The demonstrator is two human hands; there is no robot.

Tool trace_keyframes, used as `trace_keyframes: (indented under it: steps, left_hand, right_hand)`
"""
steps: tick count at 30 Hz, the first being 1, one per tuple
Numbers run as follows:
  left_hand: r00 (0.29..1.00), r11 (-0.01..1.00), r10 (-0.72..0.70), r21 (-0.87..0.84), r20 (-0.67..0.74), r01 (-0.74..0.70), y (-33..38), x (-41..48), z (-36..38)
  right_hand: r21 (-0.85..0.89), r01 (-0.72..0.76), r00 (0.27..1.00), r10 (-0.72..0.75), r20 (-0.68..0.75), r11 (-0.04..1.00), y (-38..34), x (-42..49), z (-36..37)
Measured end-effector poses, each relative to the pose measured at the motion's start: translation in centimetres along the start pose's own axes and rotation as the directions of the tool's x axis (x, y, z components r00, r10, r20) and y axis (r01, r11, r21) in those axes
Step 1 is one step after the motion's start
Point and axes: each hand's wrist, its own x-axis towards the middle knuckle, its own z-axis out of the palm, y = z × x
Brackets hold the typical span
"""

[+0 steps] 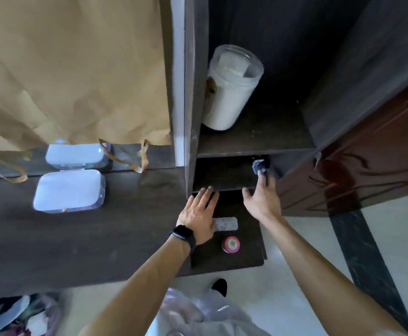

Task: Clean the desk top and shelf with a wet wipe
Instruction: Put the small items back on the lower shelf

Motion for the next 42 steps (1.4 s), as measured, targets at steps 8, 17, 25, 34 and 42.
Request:
trace_keyframes:
  steps: [8, 17, 25, 34, 42]
  left_hand:
    - [0.971, 0.974, -0.22, 0.069, 0.095, 0.214, 1.7, 2.5, 2.8]
    - [0.95, 0.951, -0.31, 0.024, 0.037, 0.31, 4.0, 3.9, 1.3]
    - [0.899, 0.82, -0.436, -0.428, -0.037, 0.38, 8.2, 12.5, -1.2]
    - [0.844, 0.825, -0.459, -0.485, -0.277, 0.29, 10.3, 20.3, 1.3]
    - [0.896, 0.876, -0.322, -0.456, -0.307, 0.159, 11.8, 17.4, 3.7]
  right_hand:
    - [-0.188, 0.12, 0.985, -0.094, 0.144, 0.975, 3.1, 4.7, -0.2]
    - [-0.026, 0.259, 0.966, -0.259, -0.011, 0.966, 6.2, 4.0, 1.4]
    - [0.301, 0.191, 0.981, -0.168, -0.1, 0.934, 8.9, -0.2, 1.0]
    - [0.515, 0.028, 0.985, 0.063, -0.159, 0.857, 17.3, -8.4, -0.9]
    - [0.54, -0.065, 0.977, 0.163, -0.137, 0.839, 20.3, -11.7, -0.5]
